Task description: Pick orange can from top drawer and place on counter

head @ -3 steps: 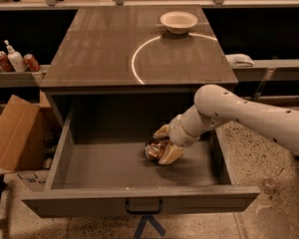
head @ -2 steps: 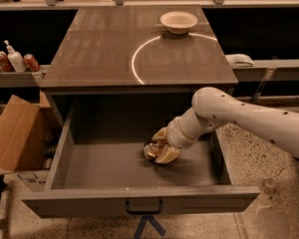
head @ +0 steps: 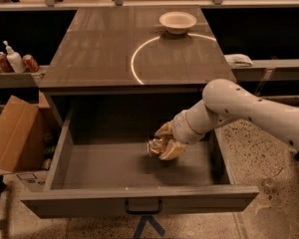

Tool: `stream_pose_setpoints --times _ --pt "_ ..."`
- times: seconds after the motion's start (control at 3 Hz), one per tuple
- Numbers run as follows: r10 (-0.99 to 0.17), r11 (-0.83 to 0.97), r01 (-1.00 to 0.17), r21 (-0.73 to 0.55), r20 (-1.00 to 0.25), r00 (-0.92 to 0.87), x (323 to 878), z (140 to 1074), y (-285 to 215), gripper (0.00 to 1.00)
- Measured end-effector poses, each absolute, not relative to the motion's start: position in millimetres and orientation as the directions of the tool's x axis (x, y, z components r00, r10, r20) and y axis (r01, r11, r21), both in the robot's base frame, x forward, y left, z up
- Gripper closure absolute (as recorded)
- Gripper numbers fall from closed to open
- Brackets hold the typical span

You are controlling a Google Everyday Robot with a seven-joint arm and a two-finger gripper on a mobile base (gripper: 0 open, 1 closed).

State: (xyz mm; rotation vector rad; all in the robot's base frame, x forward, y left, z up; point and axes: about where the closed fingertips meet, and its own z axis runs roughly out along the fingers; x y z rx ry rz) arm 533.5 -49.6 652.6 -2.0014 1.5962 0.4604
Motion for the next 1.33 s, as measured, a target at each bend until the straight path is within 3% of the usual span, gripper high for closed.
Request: stream_pose_setpoints --times 0.67,1.33 --pt "-0.767 -0.17 -0.958 -0.232 -0.579 0.277 529 696 -64 1.0" --pt "-0.762 -0.178 -0.909 -0.377 -0.532 0.37 540 787 -84 1.0"
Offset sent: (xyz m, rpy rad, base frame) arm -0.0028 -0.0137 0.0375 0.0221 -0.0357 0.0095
